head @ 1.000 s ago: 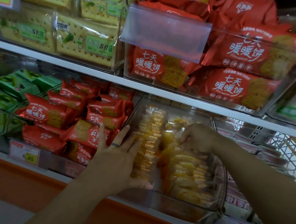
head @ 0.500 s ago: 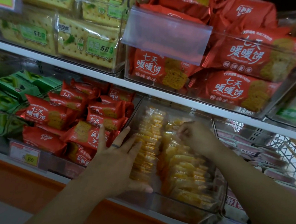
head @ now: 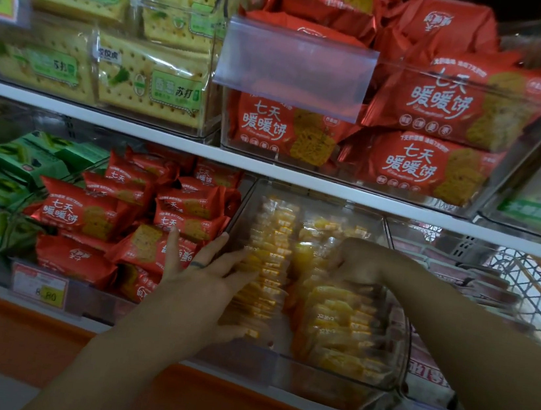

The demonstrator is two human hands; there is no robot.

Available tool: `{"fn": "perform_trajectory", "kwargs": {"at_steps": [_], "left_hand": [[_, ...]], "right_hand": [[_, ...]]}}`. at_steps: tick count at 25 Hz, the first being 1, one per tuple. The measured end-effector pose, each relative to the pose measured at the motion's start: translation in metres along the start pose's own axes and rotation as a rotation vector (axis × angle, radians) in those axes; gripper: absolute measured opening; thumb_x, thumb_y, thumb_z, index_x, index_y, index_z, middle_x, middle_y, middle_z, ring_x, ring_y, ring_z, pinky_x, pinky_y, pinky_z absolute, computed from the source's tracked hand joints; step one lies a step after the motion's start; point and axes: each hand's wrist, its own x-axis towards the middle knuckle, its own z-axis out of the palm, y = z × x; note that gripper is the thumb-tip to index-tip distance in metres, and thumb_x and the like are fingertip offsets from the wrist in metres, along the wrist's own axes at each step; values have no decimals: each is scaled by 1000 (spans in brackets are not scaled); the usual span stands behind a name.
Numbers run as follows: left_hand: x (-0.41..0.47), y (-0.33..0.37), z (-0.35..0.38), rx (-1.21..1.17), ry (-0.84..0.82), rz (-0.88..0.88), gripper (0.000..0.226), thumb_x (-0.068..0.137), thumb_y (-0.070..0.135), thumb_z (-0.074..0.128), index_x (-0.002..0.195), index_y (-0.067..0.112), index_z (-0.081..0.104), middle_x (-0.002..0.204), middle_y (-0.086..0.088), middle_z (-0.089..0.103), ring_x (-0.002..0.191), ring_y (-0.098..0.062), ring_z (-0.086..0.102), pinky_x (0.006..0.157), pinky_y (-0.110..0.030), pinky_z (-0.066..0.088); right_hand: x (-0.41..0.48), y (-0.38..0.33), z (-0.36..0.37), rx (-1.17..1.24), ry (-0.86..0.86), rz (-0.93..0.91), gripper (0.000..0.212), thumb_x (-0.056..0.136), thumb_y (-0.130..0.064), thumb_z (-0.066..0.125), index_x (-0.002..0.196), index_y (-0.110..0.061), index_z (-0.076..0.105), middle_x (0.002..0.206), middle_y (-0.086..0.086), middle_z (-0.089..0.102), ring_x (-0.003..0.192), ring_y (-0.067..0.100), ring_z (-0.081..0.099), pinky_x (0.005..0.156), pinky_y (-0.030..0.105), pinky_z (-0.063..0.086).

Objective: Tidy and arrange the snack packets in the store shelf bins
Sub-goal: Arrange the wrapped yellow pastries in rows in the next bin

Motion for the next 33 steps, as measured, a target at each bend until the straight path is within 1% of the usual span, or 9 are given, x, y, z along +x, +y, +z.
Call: {"fn": "perform_trajectory", "kwargs": {"at_steps": [2,4,7,10,13,19,26,30,33], "left_hand": [[1,0,-3,-55,-35,-28,70,37,62,83,100,35,69,113,6,67,114,-29,60,85,-76,25],[4,0,-6,-116,-64,-56,65,44,55,86,103,36,65,117,9,63,121,-28,54,89,-78,21],[7,-3,-7,-311,-134,-168,49,63,45,79,104,30,57,128,10,53,139,-22,29,104,-68,-5],[3,-4,-2,-256,-86,-123,46,52,41,86,81,28,53,111,5,59,131,-29,42,100,-72,6],[1,-3,-1,-239,-32,-140,43,46,41,89,73,29,58,107,3,60,126,-32,47,96,-74,9],[-8,-1,-8,-178,-47,-164,50,49,52,84,83,19,69,120,-4,58,128,-37,41,96,-75,2],[-13,-2,-12,-222,-115,-296,71,63,71,64,122,32,52,151,7,16,143,-21,-12,103,-62,-20],[-17,-6,-11,-279,-109,-350,84,57,79,55,125,30,46,149,1,19,143,-21,-10,104,-63,-17],[-18,-9,-8,-288,-112,-295,86,56,84,38,121,29,50,140,-4,36,139,-23,6,101,-73,-1]], "right_hand": [[-10,0,4,-65,214,0,20,86,-28,57,69,-23,64,85,2,68,86,21,61,75,31,48],[-30,-3,8,-146,524,-30,15,89,-30,51,84,-26,64,96,4,67,94,25,61,72,31,46],[-68,-4,22,-41,864,-99,16,93,-24,50,101,-17,62,96,8,67,88,31,62,64,31,41],[-105,-8,31,121,1023,-246,26,93,-31,45,102,-15,63,88,2,68,77,20,63,62,29,48],[-120,-28,31,262,964,-361,25,92,-30,48,102,-16,66,84,-9,64,75,1,55,64,11,41],[-113,-48,25,201,823,-385,28,90,-37,44,101,-22,65,76,-12,62,67,5,55,57,18,36],[-79,-90,47,70,613,-446,25,93,-33,52,113,-24,63,103,-2,68,95,19,62,78,34,49],[-59,-115,48,12,506,-355,29,86,-40,60,114,-31,60,106,-8,68,102,16,61,84,31,49],[-70,-107,38,64,521,-300,27,83,-41,64,109,-34,61,101,-17,67,95,6,61,80,27,49]]}}
